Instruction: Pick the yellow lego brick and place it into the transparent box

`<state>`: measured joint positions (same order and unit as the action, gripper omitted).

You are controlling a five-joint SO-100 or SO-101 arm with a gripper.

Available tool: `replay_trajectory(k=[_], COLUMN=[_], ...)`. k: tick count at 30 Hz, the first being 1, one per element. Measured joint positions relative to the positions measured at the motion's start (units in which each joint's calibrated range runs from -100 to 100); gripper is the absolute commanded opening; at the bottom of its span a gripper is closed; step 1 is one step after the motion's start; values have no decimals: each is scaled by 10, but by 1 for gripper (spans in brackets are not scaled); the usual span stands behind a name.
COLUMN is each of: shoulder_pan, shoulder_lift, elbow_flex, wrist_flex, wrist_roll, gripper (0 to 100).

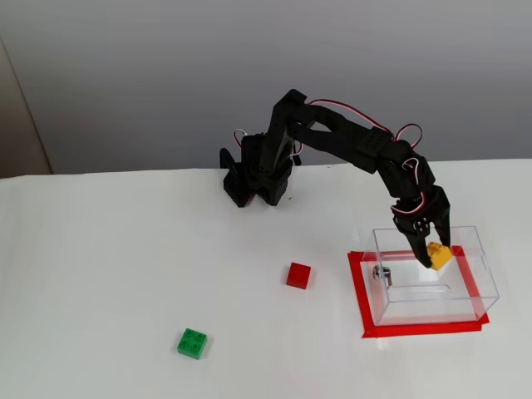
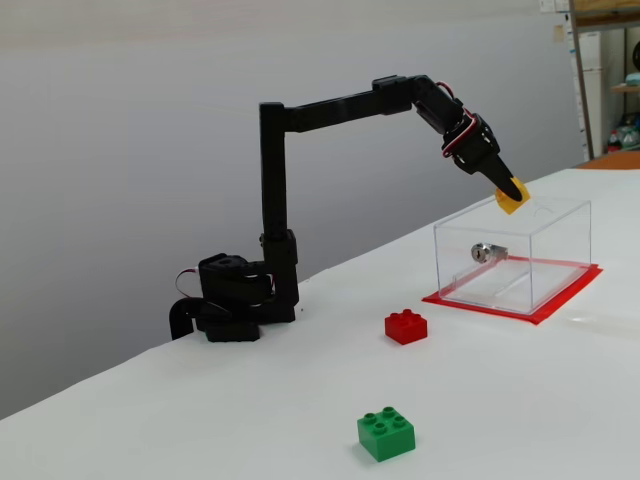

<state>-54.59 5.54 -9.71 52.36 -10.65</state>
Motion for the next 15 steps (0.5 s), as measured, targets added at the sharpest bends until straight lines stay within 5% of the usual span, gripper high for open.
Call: replay_trajectory(k=[5,15], shoulder_pan=[0,0], shoulder_lift=[1,1], elbow_flex=[0,0], wrist_flex=[0,0], wrist_roll=[0,0], gripper=[25,26])
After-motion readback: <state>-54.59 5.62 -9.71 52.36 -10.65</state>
